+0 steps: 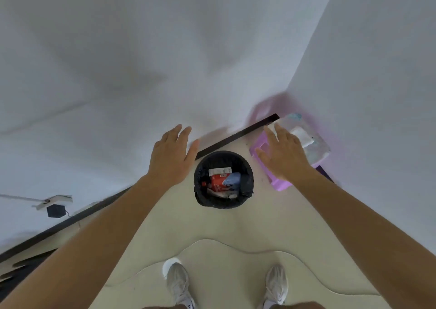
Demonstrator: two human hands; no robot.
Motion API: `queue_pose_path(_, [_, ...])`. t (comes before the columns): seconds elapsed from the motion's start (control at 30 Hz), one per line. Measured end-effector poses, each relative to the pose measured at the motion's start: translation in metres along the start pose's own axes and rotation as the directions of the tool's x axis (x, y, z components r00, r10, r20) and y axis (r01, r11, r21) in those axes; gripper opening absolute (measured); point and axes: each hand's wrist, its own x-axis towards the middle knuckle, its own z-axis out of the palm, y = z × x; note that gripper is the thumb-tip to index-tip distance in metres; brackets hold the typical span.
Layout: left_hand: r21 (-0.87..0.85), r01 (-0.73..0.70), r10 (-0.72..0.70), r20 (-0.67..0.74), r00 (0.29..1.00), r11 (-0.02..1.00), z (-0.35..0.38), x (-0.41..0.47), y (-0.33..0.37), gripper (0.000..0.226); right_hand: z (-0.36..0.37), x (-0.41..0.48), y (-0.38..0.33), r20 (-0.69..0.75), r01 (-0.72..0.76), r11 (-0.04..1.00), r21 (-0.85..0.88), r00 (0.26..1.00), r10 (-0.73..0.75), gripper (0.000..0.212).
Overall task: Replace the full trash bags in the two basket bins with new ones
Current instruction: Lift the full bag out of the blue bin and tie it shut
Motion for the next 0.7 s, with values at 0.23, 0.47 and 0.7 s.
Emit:
queue_pose_path(0.23, [-0.499,0.453,-0.460,0.117,0.880,0.739,0.244,0.035,-0.073,0.035,0.264,0.052,0.032,0.124,-0.213,0.893,0.397,0.976,0.178,0.068])
queue_pose_path(0.47, [-0.647,0.750,-0.719,0.455,0.525,0.138,0.459,0.048,-0.165,0.052,0.463,0.083,0.051,0.235,-0.377,0.360,0.854,0.895,0.379,0.065])
queue_pose_path(0.7, [-0.814,0.542,-0.154,0.575,0.803,-0.209,0.562,0.070,-0.217,0.060,0.568,0.125,0.076,0.501,-0.463,-0.200,0.863,0.834,0.231,0.057])
